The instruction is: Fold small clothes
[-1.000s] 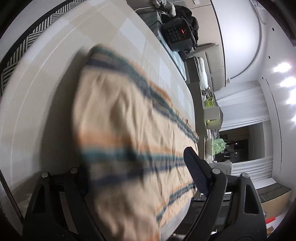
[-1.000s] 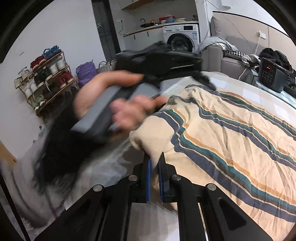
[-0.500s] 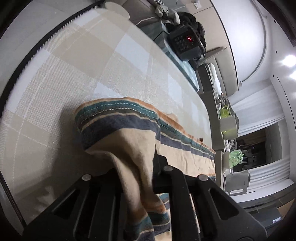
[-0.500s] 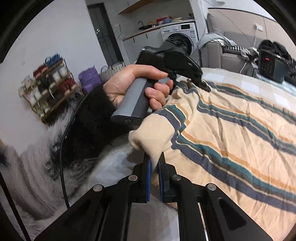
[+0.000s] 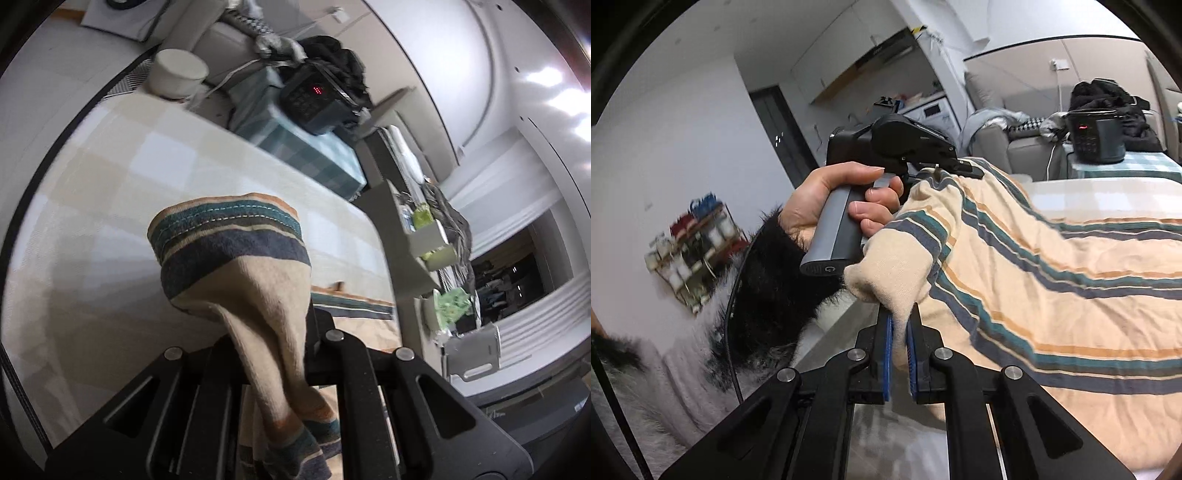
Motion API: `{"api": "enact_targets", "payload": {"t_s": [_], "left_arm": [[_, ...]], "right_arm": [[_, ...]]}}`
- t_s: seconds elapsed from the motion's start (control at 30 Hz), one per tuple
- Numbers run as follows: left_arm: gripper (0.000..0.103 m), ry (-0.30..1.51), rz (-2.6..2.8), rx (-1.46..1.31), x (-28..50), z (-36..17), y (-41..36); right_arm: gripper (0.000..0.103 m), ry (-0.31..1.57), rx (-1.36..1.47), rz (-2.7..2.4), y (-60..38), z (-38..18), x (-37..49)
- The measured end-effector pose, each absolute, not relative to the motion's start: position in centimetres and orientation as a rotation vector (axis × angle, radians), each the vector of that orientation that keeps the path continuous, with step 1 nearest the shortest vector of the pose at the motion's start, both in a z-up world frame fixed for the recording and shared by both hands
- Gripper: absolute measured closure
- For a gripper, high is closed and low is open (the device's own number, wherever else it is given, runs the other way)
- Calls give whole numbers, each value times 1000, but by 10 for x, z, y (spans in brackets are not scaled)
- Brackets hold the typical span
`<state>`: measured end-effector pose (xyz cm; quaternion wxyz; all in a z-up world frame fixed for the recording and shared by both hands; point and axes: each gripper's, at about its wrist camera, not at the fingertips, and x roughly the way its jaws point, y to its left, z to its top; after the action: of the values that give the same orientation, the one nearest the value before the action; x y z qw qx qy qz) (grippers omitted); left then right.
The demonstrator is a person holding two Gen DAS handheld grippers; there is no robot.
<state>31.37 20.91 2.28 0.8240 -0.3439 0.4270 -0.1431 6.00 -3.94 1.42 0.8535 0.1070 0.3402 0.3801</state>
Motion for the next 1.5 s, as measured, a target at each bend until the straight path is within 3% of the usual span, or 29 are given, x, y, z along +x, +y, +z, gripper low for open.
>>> {"api": "enact_targets", "payload": {"t_s": [0.33,0.6,0.73,0.8,0.87,0.9,1.0,1.07,1.27,1.5], "left_arm": [[97,947,-413,-598,344,70,52],[96,1113,-465,-446,391,40,-112],[73,1200,-488,-436,412,-3,-160],[64,1212,-508,-438,413,-12,-172],[30,1204,-536,-426,411,-10,-183],[24,1183,-543,-414,409,-5,-187],[21,1131,-565,-389,400,11,-186],[19,1096,-573,-378,390,25,-180],[17,1020,-536,-356,352,56,-125],[16,943,-401,-313,282,54,-57]], "right_arm": [[96,639,424,636,-151,28,42],[96,668,550,409,-251,0,33],[95,781,623,299,-288,-40,40],[94,854,611,261,-297,-53,44],[89,913,571,269,-299,-59,46],[83,925,538,275,-298,-59,46],[66,925,466,307,-297,-50,42],[62,919,464,307,-301,-47,42],[62,870,429,223,-322,-28,42],[62,881,346,226,-311,-14,71]]}}
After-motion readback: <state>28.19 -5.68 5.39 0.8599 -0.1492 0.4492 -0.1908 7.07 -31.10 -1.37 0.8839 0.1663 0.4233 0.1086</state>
